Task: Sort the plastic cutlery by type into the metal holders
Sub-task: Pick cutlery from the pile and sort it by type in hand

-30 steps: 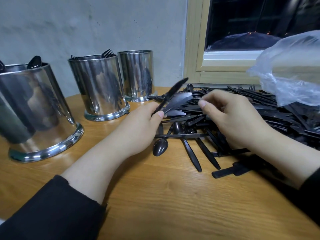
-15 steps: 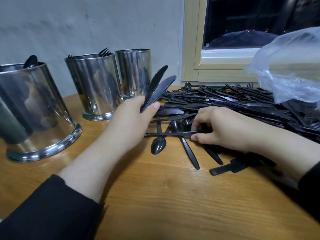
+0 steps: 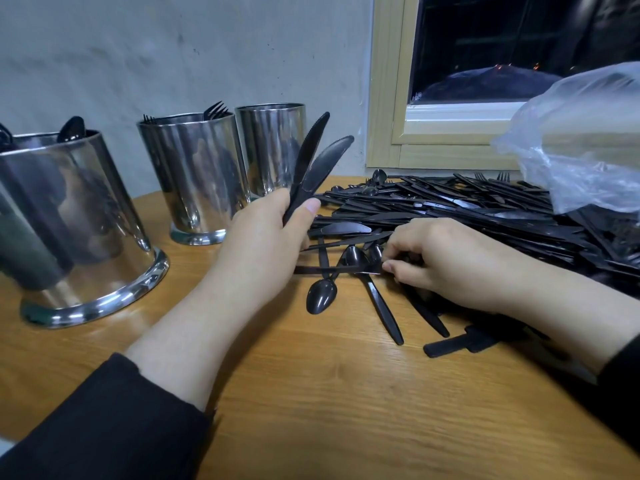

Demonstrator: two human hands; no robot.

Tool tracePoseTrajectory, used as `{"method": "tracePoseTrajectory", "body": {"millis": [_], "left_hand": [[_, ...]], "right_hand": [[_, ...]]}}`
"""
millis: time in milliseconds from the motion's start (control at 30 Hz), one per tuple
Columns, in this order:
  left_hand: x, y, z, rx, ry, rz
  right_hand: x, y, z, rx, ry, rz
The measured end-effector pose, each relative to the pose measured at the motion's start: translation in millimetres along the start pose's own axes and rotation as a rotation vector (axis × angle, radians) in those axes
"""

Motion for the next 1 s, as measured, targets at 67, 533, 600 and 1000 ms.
{"method": "tracePoseTrajectory", "body": {"millis": [67, 533, 600, 1000], "left_hand": [[-1, 0, 2, 0.012, -0.048, 0.001], [-9, 4, 11, 0.162, -0.284, 0.087], [-7, 4, 10, 0.148, -0.260, 0.078], [-6, 4, 7, 0.135, -0.181, 0.072]], "right_hand": [[0, -2, 0, -0.002, 0.016, -0.011], [-4, -4, -5, 0.070, 0.019, 0.028], [-5, -3, -7, 0.098, -0.044, 0.017], [-30, -29, -29, 0.201, -0.525, -0.106]]}}
Point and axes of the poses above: each hand's wrist, its own x-axis towards the middle knuckle, its own z-axis out of the palm, y = z × x, the point moved 3 cm from there along x, towards the middle knuckle, and after that the axes turned 2 degrees about z, right-handed, at the moved point
